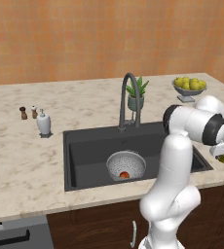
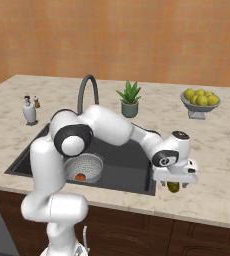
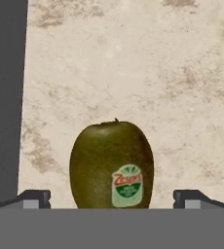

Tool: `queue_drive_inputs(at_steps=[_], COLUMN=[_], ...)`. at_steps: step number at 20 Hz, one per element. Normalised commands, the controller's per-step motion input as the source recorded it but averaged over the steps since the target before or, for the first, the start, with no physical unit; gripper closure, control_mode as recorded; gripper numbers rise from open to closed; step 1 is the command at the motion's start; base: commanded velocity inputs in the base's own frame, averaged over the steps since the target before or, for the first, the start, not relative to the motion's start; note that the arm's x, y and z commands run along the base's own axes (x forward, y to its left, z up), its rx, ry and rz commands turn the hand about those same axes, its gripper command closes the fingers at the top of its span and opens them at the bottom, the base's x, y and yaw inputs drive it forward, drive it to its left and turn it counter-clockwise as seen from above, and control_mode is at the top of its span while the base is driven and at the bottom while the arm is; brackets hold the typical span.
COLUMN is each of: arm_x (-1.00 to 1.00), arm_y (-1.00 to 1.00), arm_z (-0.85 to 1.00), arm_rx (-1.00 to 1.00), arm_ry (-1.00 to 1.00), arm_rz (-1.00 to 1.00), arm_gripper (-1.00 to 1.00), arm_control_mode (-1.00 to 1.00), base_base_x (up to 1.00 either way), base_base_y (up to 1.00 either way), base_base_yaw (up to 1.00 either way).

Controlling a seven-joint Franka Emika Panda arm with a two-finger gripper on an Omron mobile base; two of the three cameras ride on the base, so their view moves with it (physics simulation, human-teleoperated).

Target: Put the colander in the sink, put the kiwi, apple in the colander, and turn on the sink faucet and pour water over the colander.

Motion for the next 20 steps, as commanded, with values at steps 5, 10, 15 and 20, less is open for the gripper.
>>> queue_drive_inputs(at_steps=[5, 10, 15, 20], arm_x=[0.05, 0.07, -0.01, -0.08], arm_y=[-0.04, 0.14, 0.33, 0.42], arm_z=[-0.21, -0.25, -0.19, 0.28], arm_rx=[0.00, 0.00, 0.00, 0.00], arm_ry=[-0.06, -0.09, -0.14, -0.06], arm_rz=[0.00, 0.00, 0.01, 0.02], arm_gripper=[-1.00, 1.00, 1.00, 1.00], arm_control_mode=[-1.00, -1.00, -1.00, -1.00], base_base_x=[0.00, 0.00, 0.00, 0.00], base_base_y=[0.00, 0.00, 0.00, 0.00], base_base_yaw=[0.00, 0.00, 0.00, 0.00])
